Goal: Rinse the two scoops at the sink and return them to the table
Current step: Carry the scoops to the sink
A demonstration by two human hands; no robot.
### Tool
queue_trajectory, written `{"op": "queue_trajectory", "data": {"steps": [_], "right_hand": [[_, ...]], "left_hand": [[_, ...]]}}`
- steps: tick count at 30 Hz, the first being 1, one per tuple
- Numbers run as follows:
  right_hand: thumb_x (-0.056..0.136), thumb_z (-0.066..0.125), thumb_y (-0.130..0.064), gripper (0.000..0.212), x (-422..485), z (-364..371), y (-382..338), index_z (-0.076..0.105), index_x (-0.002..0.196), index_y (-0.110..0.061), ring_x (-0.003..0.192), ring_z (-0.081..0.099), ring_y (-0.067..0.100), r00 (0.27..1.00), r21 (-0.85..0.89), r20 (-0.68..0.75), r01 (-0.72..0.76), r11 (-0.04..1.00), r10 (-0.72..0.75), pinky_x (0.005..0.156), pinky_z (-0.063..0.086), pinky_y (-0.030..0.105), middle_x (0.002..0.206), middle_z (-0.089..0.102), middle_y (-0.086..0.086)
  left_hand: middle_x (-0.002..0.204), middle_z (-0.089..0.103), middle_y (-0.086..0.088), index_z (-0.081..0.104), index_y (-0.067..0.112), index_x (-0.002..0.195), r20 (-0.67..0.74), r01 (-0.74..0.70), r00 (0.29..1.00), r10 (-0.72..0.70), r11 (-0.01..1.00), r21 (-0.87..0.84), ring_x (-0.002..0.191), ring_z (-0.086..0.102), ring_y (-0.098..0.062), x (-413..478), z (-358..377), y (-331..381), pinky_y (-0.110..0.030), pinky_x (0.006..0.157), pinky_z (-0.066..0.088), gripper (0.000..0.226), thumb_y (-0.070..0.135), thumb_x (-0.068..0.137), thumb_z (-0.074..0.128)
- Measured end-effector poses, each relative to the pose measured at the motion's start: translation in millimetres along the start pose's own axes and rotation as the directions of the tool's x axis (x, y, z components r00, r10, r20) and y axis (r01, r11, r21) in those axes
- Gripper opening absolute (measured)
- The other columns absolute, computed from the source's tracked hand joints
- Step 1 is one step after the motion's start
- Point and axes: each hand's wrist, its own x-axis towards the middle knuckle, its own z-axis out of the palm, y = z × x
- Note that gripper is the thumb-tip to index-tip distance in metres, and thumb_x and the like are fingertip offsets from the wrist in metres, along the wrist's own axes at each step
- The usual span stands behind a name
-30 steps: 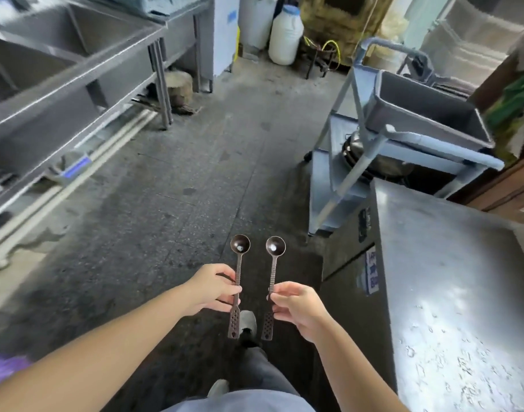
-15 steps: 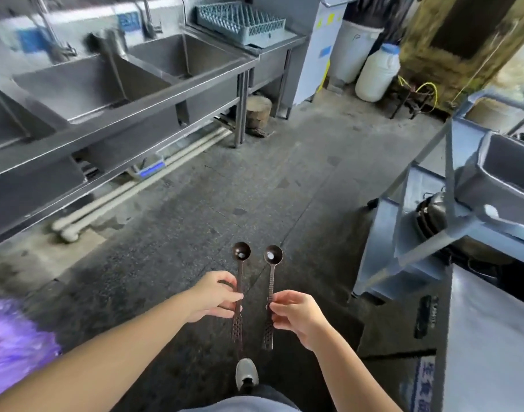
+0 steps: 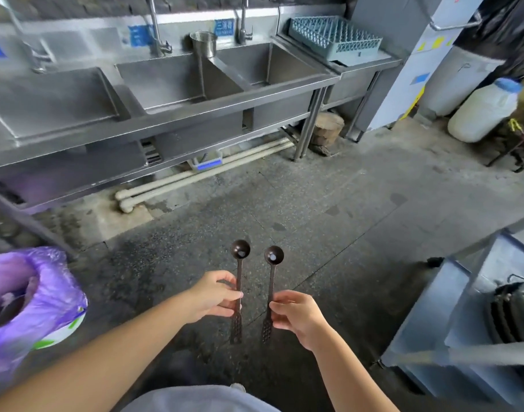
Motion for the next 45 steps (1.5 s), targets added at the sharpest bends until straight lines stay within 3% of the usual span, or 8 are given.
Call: {"op": "queue_trajectory", "data": {"steps": [4,9,13,19,29,36,42,45], "right_hand": [[0.088,0.064,0.004,0.014,24,12,-22,0.071,0.099,-0.001,0.067,0.064,0.021,0.996,-0.072,0.087,-0.006,0.997,0.012,0.065,0.059,0.031,0.079,0.068,0.012],[0.088,0.063,0.005,0.014,51,38,-50,0.072,0.095,-0.004,0.066,0.066,0.022,0.987,-0.14,0.157,0.001,0.99,0.021,0.068,0.059,0.032,0.076,0.071,0.01],[0.087,0.065,0.003,0.021,79,59,-76,0.069,0.107,0.0,0.078,0.066,0.027,0.982,-0.188,0.186,0.006,0.982,0.03,0.079,0.06,0.038,0.092,0.07,0.019],[0.086,0.067,0.001,0.013,122,94,-128,0.073,0.094,-0.008,0.07,0.068,0.021,0.983,-0.25,0.182,0.038,0.967,0.008,0.067,0.059,0.03,0.084,0.071,0.012],[0.087,0.067,0.001,0.013,189,199,-230,0.073,0.091,-0.01,0.064,0.069,0.016,0.978,-0.362,0.208,0.067,0.93,0.01,0.06,0.057,0.024,0.081,0.073,0.01],[0.087,0.068,0.001,0.016,214,261,-268,0.073,0.1,-0.005,0.071,0.071,0.019,0.957,-0.401,0.29,0.123,0.908,-0.001,0.067,0.061,0.029,0.083,0.073,0.011],[0.086,0.068,0.001,0.012,246,299,-287,0.073,0.093,-0.007,0.069,0.071,0.018,0.942,-0.441,0.335,0.138,0.887,0.02,0.065,0.061,0.027,0.081,0.073,0.01],[0.086,0.067,0.004,0.013,258,317,-294,0.072,0.092,-0.006,0.068,0.07,0.019,0.93,-0.439,0.363,0.122,0.89,0.051,0.063,0.06,0.028,0.081,0.073,0.011]], "left_hand": [[0.095,0.074,-0.013,0.061,0.011,0.102,-0.06,-0.01,0.998,0.003,0.993,-0.117,0.078,0.074,-0.025,9,-13,11,-0.038,0.07,0.061,0.022,0.0,0.085,0.071],[0.088,0.073,-0.011,0.061,0.011,0.1,-0.116,-0.01,0.993,-0.013,0.982,-0.188,0.07,0.073,-0.022,19,-40,21,-0.032,0.058,0.058,0.022,-0.003,0.086,0.07],[0.09,0.073,-0.012,0.061,0.01,0.104,-0.162,-0.015,0.987,-0.021,0.976,-0.217,0.073,0.072,-0.022,39,-72,37,-0.034,0.062,0.059,0.023,-0.002,0.086,0.07],[0.097,0.075,-0.016,0.061,0.009,0.108,-0.184,-0.038,0.983,-0.016,0.959,-0.282,0.073,0.073,-0.023,76,-130,75,-0.032,0.058,0.059,0.027,-0.003,0.085,0.07],[0.098,0.077,-0.012,0.066,0.015,0.105,-0.249,-0.062,0.968,-0.026,0.938,-0.34,0.08,0.076,-0.023,124,-259,136,-0.031,0.059,0.058,0.029,-0.001,0.082,0.074],[0.108,0.073,-0.014,0.061,0.016,0.114,-0.347,-0.122,0.936,-0.06,0.869,-0.479,0.093,0.072,-0.029,133,-333,138,-0.04,0.073,0.06,0.039,-0.004,0.083,0.072],[0.103,0.074,-0.013,0.062,0.015,0.112,-0.383,-0.138,0.919,-0.095,0.833,-0.536,0.084,0.075,-0.025,143,-363,127,-0.034,0.061,0.059,0.035,-0.003,0.084,0.07],[0.105,0.074,-0.014,0.062,0.015,0.113,-0.39,-0.122,0.912,-0.124,0.826,-0.55,0.088,0.074,-0.028,152,-375,125,-0.037,0.067,0.06,0.034,-0.002,0.085,0.07]]}}
